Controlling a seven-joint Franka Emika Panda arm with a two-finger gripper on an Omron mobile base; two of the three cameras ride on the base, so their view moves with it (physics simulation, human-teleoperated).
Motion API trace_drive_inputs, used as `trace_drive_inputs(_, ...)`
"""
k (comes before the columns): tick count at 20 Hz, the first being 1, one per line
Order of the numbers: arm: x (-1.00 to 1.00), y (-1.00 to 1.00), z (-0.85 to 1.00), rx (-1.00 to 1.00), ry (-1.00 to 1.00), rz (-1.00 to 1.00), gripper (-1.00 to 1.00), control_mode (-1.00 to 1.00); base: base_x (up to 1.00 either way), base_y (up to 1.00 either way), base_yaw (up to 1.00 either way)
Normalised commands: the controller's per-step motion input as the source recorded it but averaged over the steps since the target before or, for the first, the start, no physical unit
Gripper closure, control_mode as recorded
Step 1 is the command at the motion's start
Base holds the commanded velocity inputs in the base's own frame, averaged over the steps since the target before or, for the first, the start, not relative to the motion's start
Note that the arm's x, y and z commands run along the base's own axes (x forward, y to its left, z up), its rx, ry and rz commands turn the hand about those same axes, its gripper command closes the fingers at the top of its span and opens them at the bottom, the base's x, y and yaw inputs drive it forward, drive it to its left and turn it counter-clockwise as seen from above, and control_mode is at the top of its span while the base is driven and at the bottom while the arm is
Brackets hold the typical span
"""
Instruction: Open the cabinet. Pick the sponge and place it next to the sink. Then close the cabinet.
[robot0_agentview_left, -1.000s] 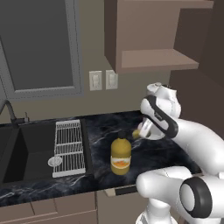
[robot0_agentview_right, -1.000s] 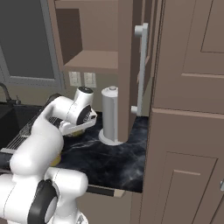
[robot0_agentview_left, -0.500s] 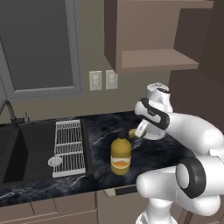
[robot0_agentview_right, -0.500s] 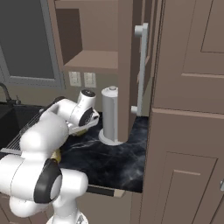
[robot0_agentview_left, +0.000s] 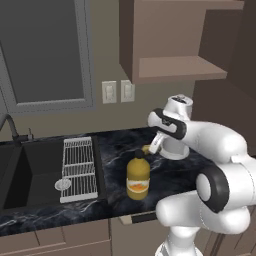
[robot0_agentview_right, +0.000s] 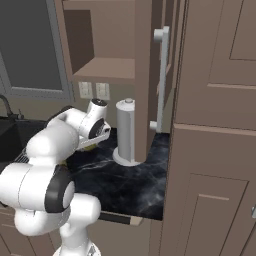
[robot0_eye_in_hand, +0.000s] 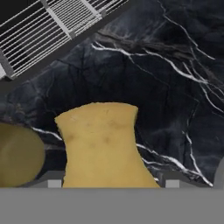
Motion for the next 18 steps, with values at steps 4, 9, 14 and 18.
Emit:
trace_drive_inputs(4,0.27,0.05,-0.17,0.00,-0.01,0.08,1.00,-1.00,0.00,0.00,0.00)
trace_drive_inputs(9,0.47,0.01,-0.30,0.00,-0.06,0.09,1.00,-1.00,0.00,0.00,0.00)
trace_drive_inputs(14,0.24,0.08,-0.04,0.00,-0.06,0.09,1.00,-1.00,0.00,0.00,0.00)
trace_drive_inputs(18,0.02,0.14,0.00,0.00,-0.04,0.09,1.00,-1.00,0.00,0.00,0.00)
